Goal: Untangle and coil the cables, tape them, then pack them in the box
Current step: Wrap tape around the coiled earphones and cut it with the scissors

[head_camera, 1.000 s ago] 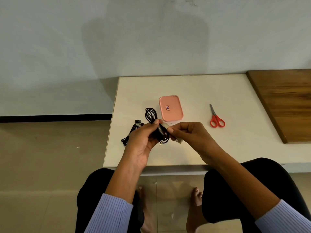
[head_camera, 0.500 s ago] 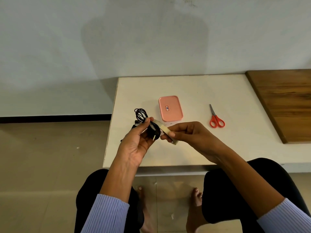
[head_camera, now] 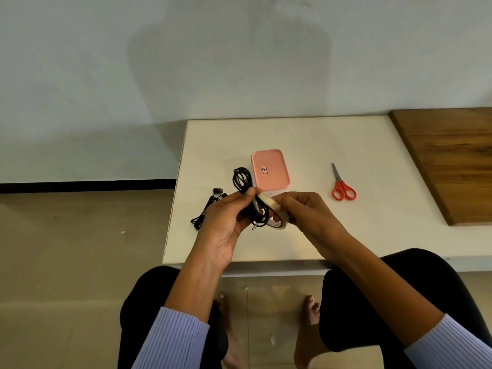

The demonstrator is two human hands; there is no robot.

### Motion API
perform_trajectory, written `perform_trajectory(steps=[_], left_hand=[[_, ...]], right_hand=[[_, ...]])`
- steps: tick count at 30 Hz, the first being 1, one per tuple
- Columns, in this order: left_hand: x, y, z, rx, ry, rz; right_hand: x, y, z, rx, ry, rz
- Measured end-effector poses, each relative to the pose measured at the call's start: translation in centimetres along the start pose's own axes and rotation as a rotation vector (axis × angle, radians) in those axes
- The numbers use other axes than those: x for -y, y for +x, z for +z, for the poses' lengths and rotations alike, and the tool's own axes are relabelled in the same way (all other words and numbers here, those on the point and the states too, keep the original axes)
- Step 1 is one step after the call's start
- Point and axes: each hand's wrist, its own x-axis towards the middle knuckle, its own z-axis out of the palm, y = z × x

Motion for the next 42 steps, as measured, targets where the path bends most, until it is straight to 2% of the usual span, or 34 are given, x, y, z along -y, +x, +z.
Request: perform_trajectory(steps=[5, 10, 21, 29, 36, 42], left_hand=[[-0.5, 0.3, -0.3, 0.004, -0.115, -0.035], [-0.4, 0.2, -0.4, 0.000, -0.118, -0.054], [-1.4, 0.2, -0.8, -0.038, -0.258, -0.145], [-1.3, 0.2, -1.0, -0.054, -0.297, -0.158], [-1.7, 0.3, -1.2, -0.068, -0.327, -0.156], [-1.7, 0.2, -1.2, -0.076, -0.346, -0.164]], right_hand=[[0.4, 0.0, -0.2, 0.081, 0.080, -0.006], [0.4, -0.1, 0.0, 0.056, 0.075, -0.005], [0.5, 0.1, 0.0, 0.209, 0.137, -0.051], [0.3, -0.1, -0.1, 0.153, -0.036, -0.078], [0.8, -0.2, 0.1, 0.243, 0.048, -0.121], [0.4, 0.0, 0.2, 0.215, 0.047, -0.100]])
